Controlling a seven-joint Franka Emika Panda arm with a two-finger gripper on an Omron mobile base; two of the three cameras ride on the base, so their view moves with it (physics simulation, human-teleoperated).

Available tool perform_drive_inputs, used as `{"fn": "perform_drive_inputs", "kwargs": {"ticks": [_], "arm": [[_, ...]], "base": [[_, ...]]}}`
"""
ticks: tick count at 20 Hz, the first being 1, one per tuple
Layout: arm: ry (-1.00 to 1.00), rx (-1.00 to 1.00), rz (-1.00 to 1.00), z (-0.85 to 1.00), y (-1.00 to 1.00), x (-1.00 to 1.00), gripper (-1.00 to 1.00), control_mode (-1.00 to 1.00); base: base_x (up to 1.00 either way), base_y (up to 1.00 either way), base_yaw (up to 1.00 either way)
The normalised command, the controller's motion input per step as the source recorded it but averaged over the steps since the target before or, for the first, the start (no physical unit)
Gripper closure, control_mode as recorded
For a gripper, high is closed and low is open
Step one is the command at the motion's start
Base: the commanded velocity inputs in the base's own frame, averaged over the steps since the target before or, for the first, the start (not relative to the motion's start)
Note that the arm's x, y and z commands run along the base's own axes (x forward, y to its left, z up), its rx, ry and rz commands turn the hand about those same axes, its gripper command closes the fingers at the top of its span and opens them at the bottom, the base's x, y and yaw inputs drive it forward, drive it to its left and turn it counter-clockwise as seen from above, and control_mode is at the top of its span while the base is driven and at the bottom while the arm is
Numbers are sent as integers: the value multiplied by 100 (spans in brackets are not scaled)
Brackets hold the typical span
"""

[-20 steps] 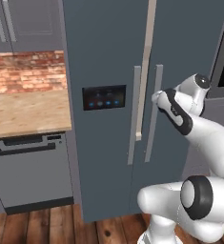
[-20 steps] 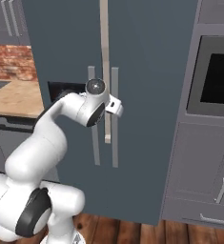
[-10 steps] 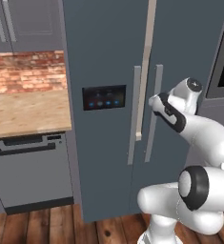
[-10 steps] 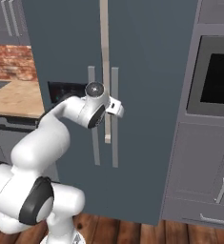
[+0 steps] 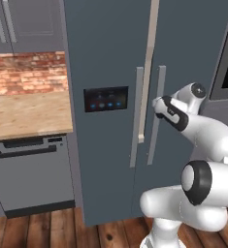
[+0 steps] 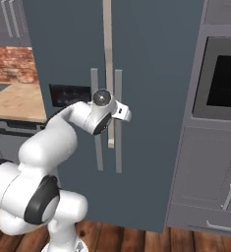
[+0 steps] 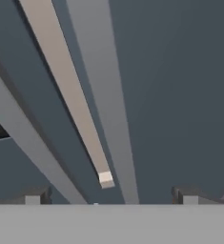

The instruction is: Place one of the steaks on the plate and the other in the bowl. Then place the bowl in the fridge.

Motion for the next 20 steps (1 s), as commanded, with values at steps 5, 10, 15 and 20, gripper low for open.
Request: {"fn": "perform_drive_inputs", "kwargs": {"ticks": [5,10,15,20], "arm": [[0,0,0,0,-19,20,-100,-100],[0,0,1,0,0,35,-100,-100],[0,0,1,0,0,41,-100,-100],[2,0,1,-3,0,45,-100,-100]], "base": [[0,0,0],[0,0,0],[0,0,0],[0,0,0]]}}
